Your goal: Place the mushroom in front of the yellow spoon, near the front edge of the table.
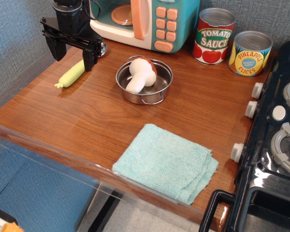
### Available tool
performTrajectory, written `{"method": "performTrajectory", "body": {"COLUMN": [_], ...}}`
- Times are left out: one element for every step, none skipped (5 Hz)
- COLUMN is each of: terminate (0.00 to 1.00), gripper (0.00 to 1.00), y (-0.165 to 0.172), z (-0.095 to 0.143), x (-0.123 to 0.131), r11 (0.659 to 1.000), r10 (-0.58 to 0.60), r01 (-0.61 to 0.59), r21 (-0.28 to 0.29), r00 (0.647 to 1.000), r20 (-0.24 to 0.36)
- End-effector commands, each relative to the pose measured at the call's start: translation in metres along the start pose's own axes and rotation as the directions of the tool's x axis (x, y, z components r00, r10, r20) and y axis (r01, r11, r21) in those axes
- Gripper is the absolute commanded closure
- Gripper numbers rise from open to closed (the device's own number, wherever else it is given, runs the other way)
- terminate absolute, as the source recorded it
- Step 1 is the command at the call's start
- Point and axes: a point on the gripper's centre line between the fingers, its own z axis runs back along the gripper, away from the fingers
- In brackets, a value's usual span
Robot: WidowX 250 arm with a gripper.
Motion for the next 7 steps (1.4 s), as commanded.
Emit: {"method": "performTrajectory", "body": {"terminate": [0.0, 0.0, 0.0, 0.0, 0.0, 0.0, 0.0], "gripper": [0.0, 0.0, 0.0, 0.0, 0.0, 0.0, 0.0], "y": [0.0, -0.014, -0.041, -0.077, -0.102, -0.109, -0.107], "z": [0.0, 0.0, 0.002, 0.02, 0.023, 0.008, -0.006], "x": [0.0, 0.005, 0.016, 0.034, 0.055, 0.069, 0.072], "r11": [1.0, 0.999, 0.996, 0.985, 0.979, 0.981, 0.986], "r10": [0.0, -0.033, -0.062, -0.066, -0.046, -0.015, -0.005], "r01": [0.0, 0.033, 0.063, 0.076, 0.064, 0.027, 0.012], "r21": [0.0, -0.01, -0.057, -0.154, -0.196, -0.192, -0.165], "r00": [1.0, 0.999, 0.998, 0.995, 0.994, 0.998, 0.999], "r20": [0.0, 0.001, 0.019, 0.072, 0.096, 0.067, 0.041]}}
